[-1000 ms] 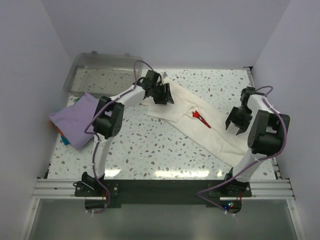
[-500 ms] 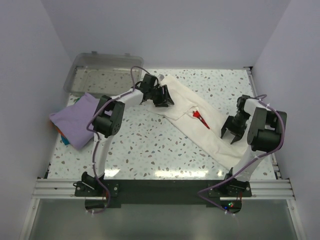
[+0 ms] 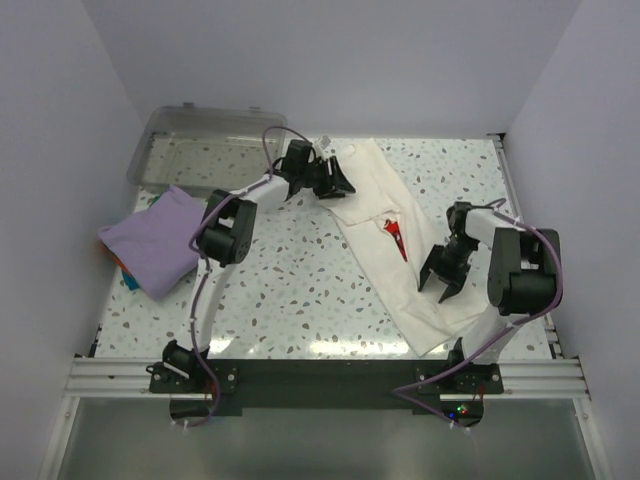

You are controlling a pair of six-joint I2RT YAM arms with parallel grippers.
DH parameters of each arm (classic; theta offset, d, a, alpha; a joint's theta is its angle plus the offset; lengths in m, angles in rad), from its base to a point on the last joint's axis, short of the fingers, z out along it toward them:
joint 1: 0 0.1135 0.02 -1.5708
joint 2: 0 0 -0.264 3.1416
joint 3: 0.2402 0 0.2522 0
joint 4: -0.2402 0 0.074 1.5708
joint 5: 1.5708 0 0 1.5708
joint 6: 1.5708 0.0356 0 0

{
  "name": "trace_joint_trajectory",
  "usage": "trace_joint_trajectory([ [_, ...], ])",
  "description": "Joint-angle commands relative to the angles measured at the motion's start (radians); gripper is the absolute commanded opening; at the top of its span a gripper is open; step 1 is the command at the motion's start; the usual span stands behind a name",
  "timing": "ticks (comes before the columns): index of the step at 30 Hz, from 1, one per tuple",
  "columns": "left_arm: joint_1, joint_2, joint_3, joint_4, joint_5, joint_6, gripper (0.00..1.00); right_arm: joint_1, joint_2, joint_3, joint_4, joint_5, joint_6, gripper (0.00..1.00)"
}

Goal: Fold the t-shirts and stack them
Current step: Fold the tshirt

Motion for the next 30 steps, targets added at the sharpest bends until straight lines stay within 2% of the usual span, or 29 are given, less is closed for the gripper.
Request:
trace_joint_trajectory([
  [1, 0.040, 0.060, 0.011, 0.001, -0.072, -0.003, 0.55, 0.054, -0.043, -0.029, 0.030, -0.043, 0.062, 0.61],
  [7, 0.070, 0.093, 0.065, 0.004, -0.068, -0.023, 0.56, 0.160, -0.065, -0.069, 0.059, -0.069, 0.123, 0.61],
  [17, 0.093, 0.113, 0.132, 0.050, -0.063, -0.026, 0.56, 0.389, -0.030, -0.041, 0.080, -0.104, 0.206, 0.61],
  [26, 0.095, 0.072, 0.132, 0.038, -0.068, 0.003, 0.56, 0.580, 0.061, 0.083, 0.080, -0.136, 0.243, 0.61],
  [30, 0.095, 0.023, 0.079, 0.036, -0.068, 0.011, 0.56, 0.654, 0.102, 0.184, 0.051, -0.136, 0.238, 0.61],
])
